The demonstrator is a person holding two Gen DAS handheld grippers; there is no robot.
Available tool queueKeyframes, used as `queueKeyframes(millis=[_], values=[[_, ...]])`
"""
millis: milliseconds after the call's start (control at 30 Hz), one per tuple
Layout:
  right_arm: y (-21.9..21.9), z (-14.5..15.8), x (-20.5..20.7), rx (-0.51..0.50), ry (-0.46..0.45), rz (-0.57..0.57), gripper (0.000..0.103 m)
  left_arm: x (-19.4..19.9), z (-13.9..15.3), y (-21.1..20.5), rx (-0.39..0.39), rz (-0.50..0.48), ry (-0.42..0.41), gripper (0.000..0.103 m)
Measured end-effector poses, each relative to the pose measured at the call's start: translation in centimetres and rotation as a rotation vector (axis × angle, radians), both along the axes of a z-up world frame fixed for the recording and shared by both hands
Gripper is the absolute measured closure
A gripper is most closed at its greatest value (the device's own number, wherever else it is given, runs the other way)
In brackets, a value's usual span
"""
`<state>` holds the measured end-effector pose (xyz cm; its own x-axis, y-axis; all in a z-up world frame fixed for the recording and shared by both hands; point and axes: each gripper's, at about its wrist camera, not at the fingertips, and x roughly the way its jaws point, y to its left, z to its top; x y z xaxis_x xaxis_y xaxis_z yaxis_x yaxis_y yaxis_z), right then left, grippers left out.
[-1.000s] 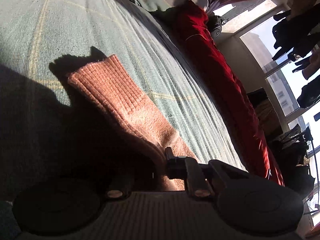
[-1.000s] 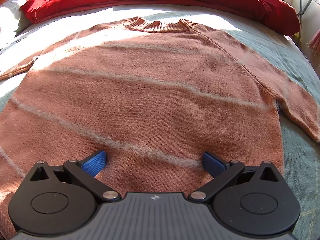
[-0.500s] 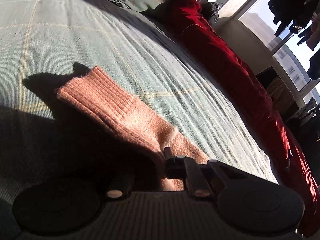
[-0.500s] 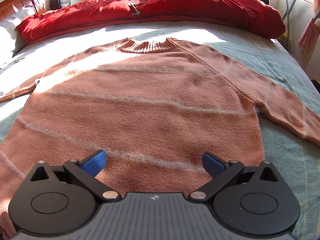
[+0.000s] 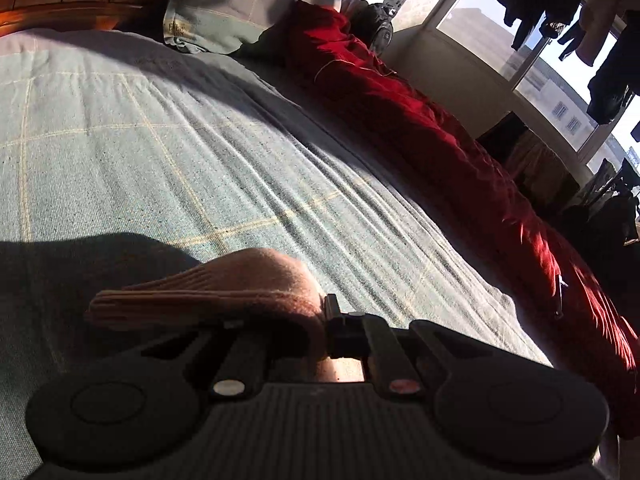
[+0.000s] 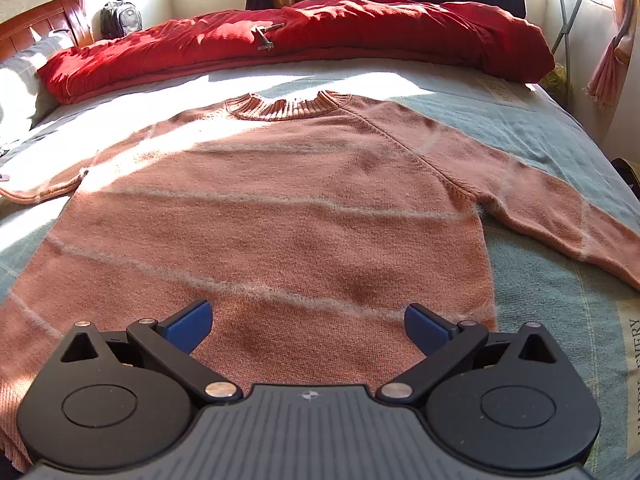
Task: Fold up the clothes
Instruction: 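Lift the held cuff with the left gripper above the bed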
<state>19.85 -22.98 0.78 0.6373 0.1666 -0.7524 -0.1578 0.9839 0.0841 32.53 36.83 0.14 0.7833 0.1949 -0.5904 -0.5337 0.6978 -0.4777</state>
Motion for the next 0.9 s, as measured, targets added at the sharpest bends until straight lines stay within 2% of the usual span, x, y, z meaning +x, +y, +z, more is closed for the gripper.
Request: queueKeyframes(millis=[233, 400, 667, 900], values=[[-2.3, -0.4, -0.2, 0.071, 0.009, 0.01, 0.0, 0.9, 5.1, -5.1, 0.057, -0.099, -0.1, 0.097], [-4.0, -0.5, -0.1, 0.088, 0.002, 0.028, 0.0, 2.2, 8.0, -9.9, 0.089, -0.197, -0.148, 0.097], [-6.8, -0.9, 0.1, 0.138, -0.004, 0.048, 0.0, 4.5, 11.1, -16.7, 0.133, -0.311, -0.177, 0.097], [-8.5, -1.3, 0.7, 0.178, -0.004, 0.057, 0.0, 5.5, 12.8, -21.0, 0.127, -0.396, -0.215, 0.097]])
